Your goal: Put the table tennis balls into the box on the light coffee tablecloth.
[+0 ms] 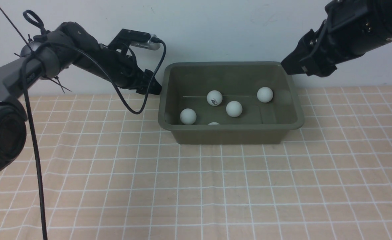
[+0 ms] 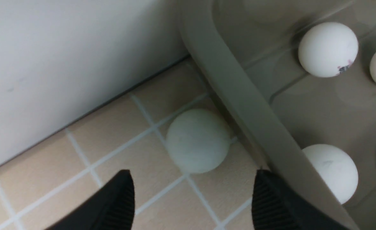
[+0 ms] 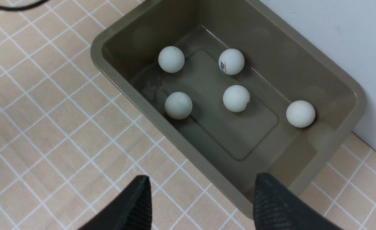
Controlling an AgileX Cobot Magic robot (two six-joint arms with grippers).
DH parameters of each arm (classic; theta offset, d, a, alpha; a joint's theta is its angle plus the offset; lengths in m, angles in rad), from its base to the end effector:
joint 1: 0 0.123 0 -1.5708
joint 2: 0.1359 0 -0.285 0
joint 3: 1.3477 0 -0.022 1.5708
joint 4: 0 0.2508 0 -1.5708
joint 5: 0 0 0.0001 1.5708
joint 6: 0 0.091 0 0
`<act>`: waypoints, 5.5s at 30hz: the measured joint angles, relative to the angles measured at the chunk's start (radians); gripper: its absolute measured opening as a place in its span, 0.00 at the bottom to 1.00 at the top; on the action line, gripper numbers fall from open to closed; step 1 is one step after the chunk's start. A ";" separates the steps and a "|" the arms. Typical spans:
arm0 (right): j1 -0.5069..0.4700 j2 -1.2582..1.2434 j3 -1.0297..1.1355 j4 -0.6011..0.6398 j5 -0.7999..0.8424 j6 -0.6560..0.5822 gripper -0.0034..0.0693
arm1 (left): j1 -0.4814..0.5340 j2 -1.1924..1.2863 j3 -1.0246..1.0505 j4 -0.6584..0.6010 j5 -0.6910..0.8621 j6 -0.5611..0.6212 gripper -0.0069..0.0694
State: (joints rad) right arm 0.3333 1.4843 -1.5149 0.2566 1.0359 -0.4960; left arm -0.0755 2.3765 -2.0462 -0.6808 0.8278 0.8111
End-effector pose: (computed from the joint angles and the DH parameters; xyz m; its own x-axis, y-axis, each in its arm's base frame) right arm 0.2916 0.1220 0.3892 -0.5351 -0.5520 -0.6395 -0.6814 0.7295 -0.0595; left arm 0.5216 -0.0818 0.1863 -0.6669 0.3214 -0.6722 0.5679 0.8033 -0.1793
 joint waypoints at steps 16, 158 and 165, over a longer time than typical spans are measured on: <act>0.000 0.000 0.000 0.000 0.023 0.000 0.60 | -0.046 0.075 -0.009 -0.035 -0.091 0.076 0.63; -0.351 -1.419 1.546 0.109 -0.672 0.053 0.60 | -0.120 -0.382 -0.019 -0.438 0.305 0.155 0.60; -0.351 -1.419 1.546 0.109 -0.672 0.053 0.60 | -0.153 -0.382 -0.019 -0.496 0.286 0.248 0.60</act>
State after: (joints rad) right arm -0.0179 0.0652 0.0312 0.3658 0.3636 -0.4428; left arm -0.2286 1.9945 -2.0656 -1.1765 1.1139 1.0595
